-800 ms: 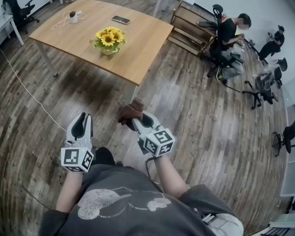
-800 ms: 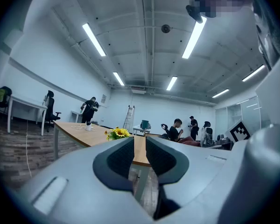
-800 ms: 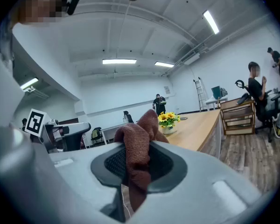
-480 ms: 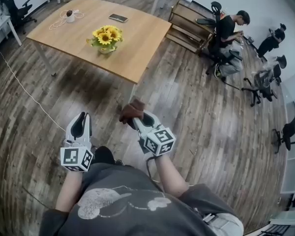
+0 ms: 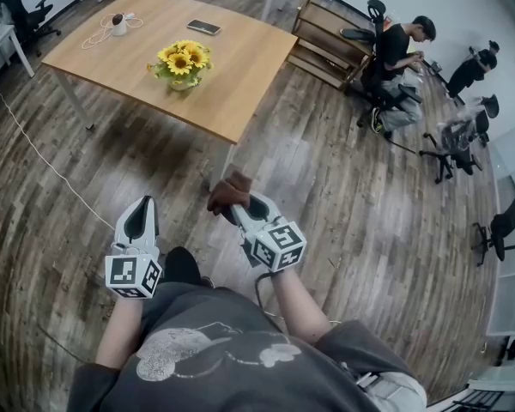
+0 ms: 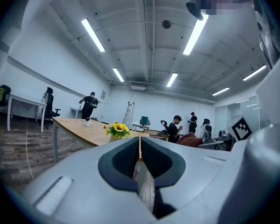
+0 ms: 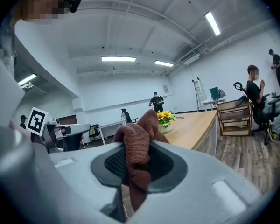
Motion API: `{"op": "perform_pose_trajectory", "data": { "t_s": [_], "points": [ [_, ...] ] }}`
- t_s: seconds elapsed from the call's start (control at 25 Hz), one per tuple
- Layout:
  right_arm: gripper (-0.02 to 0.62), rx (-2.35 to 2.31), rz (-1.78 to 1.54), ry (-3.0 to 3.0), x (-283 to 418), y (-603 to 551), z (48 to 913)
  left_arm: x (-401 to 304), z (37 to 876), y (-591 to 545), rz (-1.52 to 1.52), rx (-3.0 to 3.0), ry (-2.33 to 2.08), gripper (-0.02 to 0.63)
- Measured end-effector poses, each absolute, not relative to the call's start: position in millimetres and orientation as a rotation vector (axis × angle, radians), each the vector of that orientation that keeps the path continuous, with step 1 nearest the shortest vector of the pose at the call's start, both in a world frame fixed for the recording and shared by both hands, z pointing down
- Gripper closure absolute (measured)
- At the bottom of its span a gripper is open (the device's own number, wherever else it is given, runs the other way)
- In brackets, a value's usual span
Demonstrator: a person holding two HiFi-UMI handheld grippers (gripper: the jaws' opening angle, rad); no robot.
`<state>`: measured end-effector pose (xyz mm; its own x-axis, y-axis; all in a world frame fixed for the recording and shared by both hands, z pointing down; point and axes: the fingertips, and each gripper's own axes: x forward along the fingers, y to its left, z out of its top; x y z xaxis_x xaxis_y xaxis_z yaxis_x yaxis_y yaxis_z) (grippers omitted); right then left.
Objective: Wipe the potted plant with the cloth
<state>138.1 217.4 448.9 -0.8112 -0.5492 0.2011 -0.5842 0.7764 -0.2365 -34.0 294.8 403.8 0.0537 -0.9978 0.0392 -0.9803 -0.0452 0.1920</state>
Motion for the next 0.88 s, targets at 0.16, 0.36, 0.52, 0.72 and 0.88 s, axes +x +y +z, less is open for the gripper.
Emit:
{"op": "perform_pose_trajectory", "data": {
  "t_s": [0.16, 0.36, 0.52, 0.72, 0.88],
  "points": [
    [0.525, 0.908, 0.442, -2.840, 139.7, 212.3, 454.1, -35.1, 412.3, 287.9, -0.135, 2.151, -2.030, 0.569],
    [0.525, 0.967, 0.455, -2.820, 135.3, 184.6, 462.4, -48.1, 424.5, 257.0, -0.160, 2.143, -2.014, 0.583],
    [0.525, 0.989, 0.441, -2.793, 129.5, 146.3, 464.3, -61.8, 433.9, 212.6, -0.166, 2.147, -1.975, 0.586],
    [0.525, 1.063, 0.428, -2.765, 120.0, 75.6, 456.4, -82.4, 438.8, 142.6, -0.170, 2.162, -1.934, 0.586],
    [0.525, 1.123, 0.457, -2.747, 102.4, 23.1, 450.2, -95.5, 443.6, 87.0, -0.132, 2.197, -1.870, 0.578]
  ]
}}
